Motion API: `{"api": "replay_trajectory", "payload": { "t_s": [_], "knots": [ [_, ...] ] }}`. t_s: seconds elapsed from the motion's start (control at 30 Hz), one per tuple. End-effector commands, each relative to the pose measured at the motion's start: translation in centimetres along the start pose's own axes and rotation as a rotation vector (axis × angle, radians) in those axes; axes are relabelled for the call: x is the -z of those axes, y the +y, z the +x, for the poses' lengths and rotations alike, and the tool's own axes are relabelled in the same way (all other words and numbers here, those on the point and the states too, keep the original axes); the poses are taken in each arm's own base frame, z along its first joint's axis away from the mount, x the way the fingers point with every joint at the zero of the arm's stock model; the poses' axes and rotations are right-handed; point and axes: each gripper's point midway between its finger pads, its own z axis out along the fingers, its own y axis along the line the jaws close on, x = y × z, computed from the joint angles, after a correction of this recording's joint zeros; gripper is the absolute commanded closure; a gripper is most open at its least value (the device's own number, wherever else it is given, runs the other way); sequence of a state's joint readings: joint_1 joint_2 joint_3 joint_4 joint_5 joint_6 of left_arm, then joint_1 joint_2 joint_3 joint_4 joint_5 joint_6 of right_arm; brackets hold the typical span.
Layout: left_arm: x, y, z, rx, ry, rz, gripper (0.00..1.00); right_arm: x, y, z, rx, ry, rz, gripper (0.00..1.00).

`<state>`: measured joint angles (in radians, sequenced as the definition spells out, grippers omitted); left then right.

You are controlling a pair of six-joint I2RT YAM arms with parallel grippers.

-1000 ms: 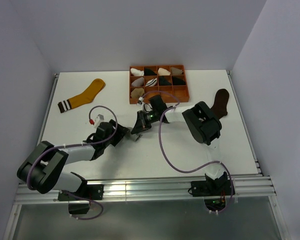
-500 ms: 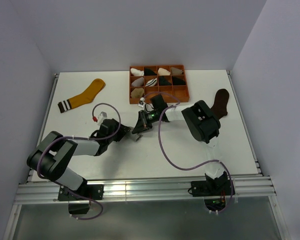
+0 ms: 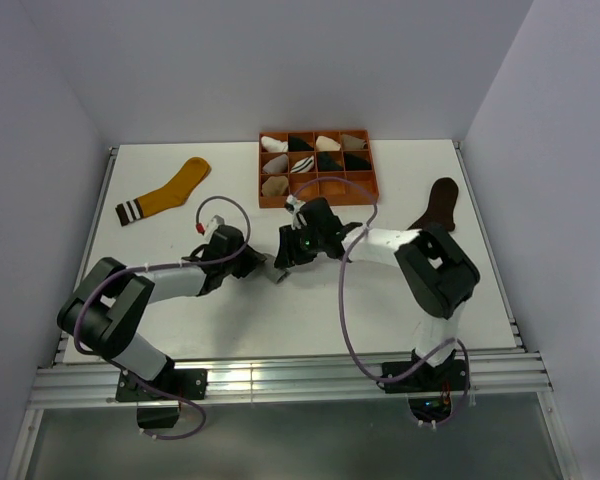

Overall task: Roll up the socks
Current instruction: Roll the sock at the center of the board, then pick up the sock at the center of the board.

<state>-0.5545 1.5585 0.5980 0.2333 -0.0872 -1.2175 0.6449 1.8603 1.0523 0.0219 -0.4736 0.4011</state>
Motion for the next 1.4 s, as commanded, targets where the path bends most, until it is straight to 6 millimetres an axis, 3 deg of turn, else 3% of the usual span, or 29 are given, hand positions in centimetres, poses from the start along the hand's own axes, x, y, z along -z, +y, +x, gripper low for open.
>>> {"api": "replay_trajectory", "payload": {
  "t_s": [0.0, 0.13, 0.3, 0.6, 1.17, 1.27, 1.37],
  "knots": [
    [1.2, 7.2, 2.1, -0.119, 0.090, -0.295, 0.99, 2.5, -3.3, -1.0, 0.199, -0.124, 0.322, 0.53],
    [1.7, 6.9, 1.9, -0.142, 0.101, -0.321, 0.99, 3.9, -0.7, -2.0, 0.382, -0.254, 0.432, 0.38],
    [2.0, 5.9, 1.7, -0.165, 0.131, -0.333, 0.99, 3.7, 2.6, -1.1, 0.573, -0.332, 0.498, 0.34],
    [1.8, 4.6, 1.8, -0.202, 0.182, -0.344, 0.99, 0.2, 5.7, 0.8, 0.744, -0.325, 0.503, 0.31],
    [1.6, 4.7, 3.3, -0.214, 0.260, -0.325, 0.99, -4.2, 2.5, 2.0, 0.795, -0.264, 0.632, 0.35],
    [1.5, 4.7, 3.6, -0.221, 0.281, -0.316, 0.99, -4.5, 2.2, 2.1, 0.797, -0.259, 0.642, 0.41],
    [1.5, 4.6, 3.9, -0.223, 0.297, -0.306, 0.99, -4.9, 1.7, 2.4, 0.792, -0.241, 0.636, 0.58]
  ]
}}
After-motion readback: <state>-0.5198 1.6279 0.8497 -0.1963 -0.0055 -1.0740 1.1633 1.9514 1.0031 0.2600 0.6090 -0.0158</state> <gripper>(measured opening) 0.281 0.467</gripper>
